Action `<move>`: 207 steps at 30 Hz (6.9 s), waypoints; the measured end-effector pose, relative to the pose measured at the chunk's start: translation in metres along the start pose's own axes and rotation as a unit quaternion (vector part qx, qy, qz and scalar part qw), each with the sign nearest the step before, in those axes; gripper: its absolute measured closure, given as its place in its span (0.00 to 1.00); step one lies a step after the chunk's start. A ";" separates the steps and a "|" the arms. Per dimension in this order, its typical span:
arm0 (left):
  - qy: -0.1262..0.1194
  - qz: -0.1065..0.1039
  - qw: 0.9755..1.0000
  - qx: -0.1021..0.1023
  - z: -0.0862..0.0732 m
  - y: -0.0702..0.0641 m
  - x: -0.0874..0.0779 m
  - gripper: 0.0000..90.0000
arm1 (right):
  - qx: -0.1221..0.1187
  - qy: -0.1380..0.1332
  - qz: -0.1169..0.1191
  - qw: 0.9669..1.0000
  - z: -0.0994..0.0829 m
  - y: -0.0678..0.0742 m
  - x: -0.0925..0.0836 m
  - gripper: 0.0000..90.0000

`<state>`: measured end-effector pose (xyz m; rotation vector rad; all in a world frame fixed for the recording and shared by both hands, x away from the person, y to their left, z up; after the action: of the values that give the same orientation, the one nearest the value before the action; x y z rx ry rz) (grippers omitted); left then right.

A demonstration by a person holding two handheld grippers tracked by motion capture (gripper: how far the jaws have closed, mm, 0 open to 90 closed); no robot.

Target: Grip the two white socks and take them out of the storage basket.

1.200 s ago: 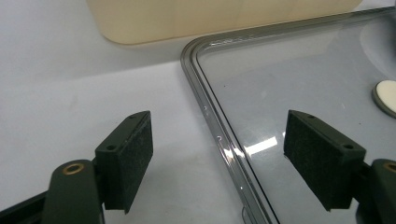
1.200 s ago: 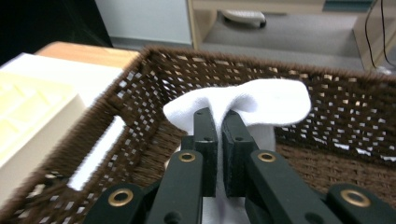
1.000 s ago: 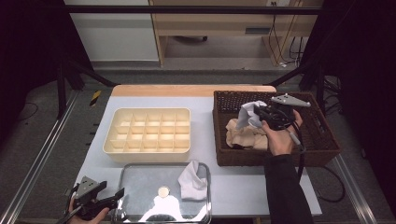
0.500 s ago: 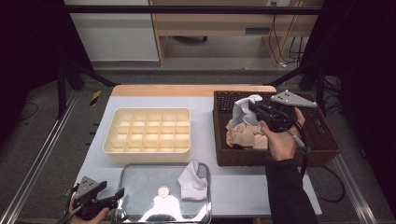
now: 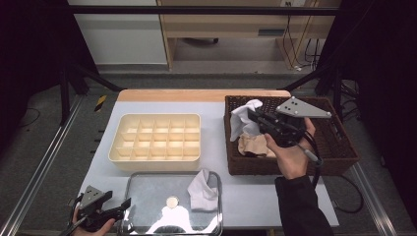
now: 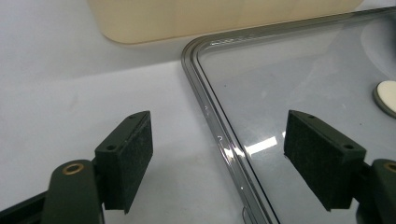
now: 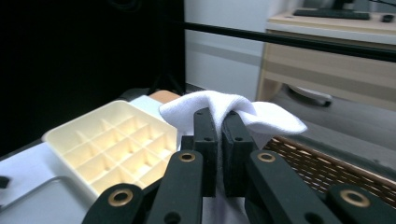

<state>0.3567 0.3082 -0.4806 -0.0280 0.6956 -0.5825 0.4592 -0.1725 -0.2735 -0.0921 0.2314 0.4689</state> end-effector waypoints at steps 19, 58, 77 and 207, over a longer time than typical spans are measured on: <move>-0.001 0.000 1.000 0.000 0.000 0.000 0.000 0.26 | -0.033 0.018 0.107 0.994 -0.029 0.063 -0.007 0.96; -0.001 0.000 1.000 0.000 0.000 0.000 -0.001 0.26 | 0.018 0.168 0.041 0.985 -0.207 0.015 -0.035 0.96; -0.003 -0.002 1.000 -0.004 0.000 0.001 -0.001 0.26 | 0.000 0.166 0.019 0.986 -0.211 0.016 -0.024 0.75; 0.002 -0.062 0.992 0.110 0.031 -0.082 0.051 0.50 | -0.057 0.191 0.138 0.970 -0.188 0.102 0.016 0.81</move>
<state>0.3665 0.2081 -0.4690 0.1358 0.6336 -0.7754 0.3890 -0.1019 -0.4632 -0.2666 0.6017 0.7409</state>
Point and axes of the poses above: each handheld gripper's, and its own axes: x roughly forward along the jaws, z roughly out of its top, y roughly to its left, the point moved 1 cm from there along x, roughly forward along the jaws, and after that the axes turned 11 degrees about -z, right-handed, at the moved point
